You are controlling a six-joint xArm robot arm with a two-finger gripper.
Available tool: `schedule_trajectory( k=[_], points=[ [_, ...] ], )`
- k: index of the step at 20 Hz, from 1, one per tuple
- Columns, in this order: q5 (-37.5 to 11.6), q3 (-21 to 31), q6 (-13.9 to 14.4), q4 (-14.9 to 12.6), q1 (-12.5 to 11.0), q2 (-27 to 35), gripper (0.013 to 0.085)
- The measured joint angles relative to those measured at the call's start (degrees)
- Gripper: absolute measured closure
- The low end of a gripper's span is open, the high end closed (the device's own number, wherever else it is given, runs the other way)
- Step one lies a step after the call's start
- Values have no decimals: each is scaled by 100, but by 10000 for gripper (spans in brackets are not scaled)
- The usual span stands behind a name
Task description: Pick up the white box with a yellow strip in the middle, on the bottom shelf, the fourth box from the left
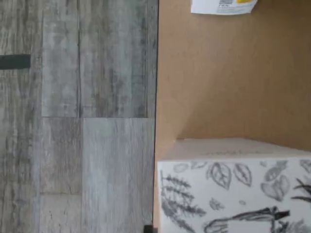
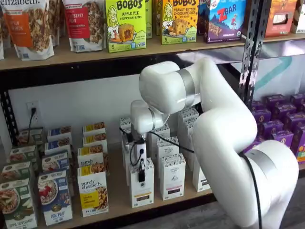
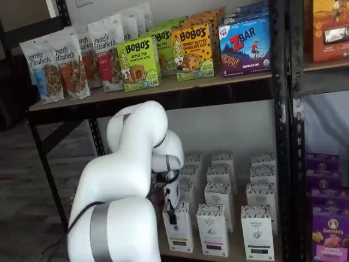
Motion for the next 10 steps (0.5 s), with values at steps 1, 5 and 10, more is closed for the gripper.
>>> schedule_trajectory(
  k=[1, 5, 10],
  points=[
    [-20, 21, 3, 3, 6, -4, 330],
    [-69, 87, 1, 23, 20, -29, 370],
    [-179, 230, -64, 88, 14, -104, 490]
  ],
)
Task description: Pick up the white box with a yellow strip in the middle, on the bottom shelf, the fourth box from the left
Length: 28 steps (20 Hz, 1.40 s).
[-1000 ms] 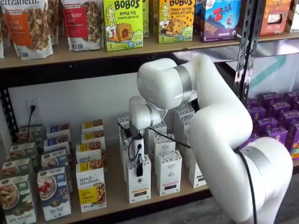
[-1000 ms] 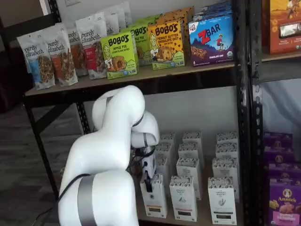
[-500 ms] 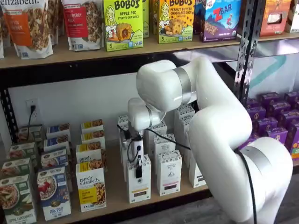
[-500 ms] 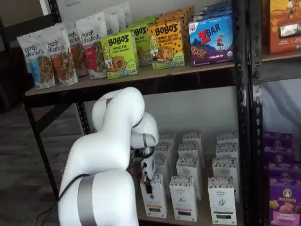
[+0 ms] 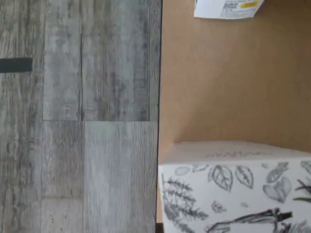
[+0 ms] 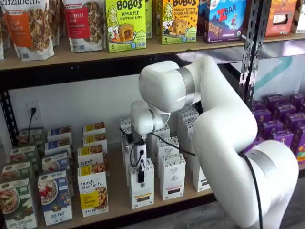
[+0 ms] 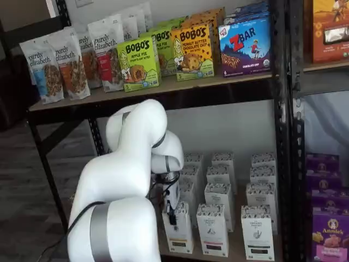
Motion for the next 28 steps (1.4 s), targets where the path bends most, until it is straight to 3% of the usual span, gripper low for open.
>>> schedule_trajectory(
  k=[8, 15, 28],
  points=[
    [-195, 416, -10, -10, -10, -277, 490],
    [-289, 1112, 53, -28, 47, -793, 490],
    [-824, 2961, 365, -83, 335, -2010, 490]
  ],
)
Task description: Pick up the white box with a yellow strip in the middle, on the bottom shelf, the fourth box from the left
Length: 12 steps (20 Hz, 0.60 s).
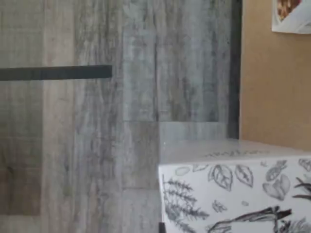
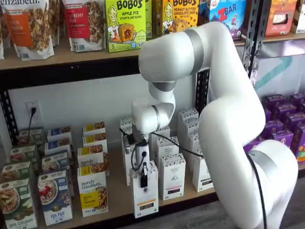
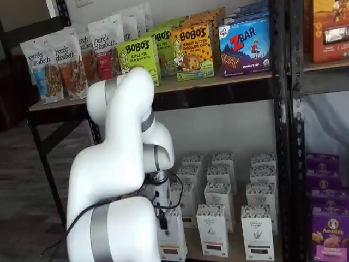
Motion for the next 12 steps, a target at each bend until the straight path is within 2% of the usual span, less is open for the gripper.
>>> schedule_trajectory(
  k=[9, 12],
  points=[
    [-461, 1493, 260, -179, 110, -1141, 490],
    [-531, 2007, 402, -325, 119, -1617, 490]
  ],
)
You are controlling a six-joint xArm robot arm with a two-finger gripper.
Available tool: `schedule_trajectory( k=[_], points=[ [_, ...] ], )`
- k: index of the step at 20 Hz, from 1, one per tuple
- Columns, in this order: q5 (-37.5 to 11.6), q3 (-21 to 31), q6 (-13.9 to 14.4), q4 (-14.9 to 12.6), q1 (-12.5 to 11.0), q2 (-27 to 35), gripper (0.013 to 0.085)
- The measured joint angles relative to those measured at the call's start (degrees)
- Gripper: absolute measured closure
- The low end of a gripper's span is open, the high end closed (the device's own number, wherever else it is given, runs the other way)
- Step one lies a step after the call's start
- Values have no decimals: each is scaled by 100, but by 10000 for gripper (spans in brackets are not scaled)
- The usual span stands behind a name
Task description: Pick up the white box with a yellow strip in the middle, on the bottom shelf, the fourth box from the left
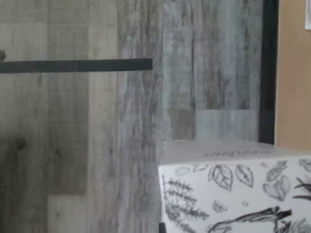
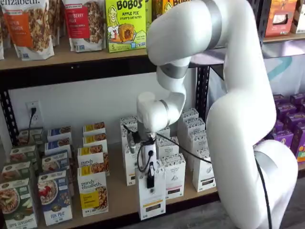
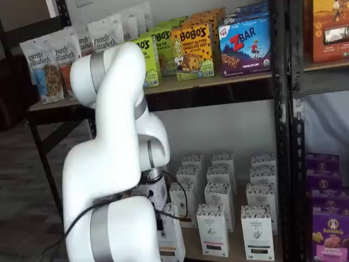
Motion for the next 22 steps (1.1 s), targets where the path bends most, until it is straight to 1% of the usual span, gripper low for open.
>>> schedule_trajectory(
  k=[1, 4, 9, 11, 14, 17, 22],
  points=[
    [-6, 165, 24, -33, -6, -168, 490],
    [15, 541, -29, -7, -38, -599, 490],
    [140, 984, 64, -168, -93, -1220, 490],
    [236, 1107, 77, -201, -110, -1436, 490],
    [507, 1264, -1, -144, -139, -1807, 490],
    [665, 1388, 29, -194, -153, -2080, 490],
    [797, 1560, -149, -45, -204, -2439, 490]
  ],
)
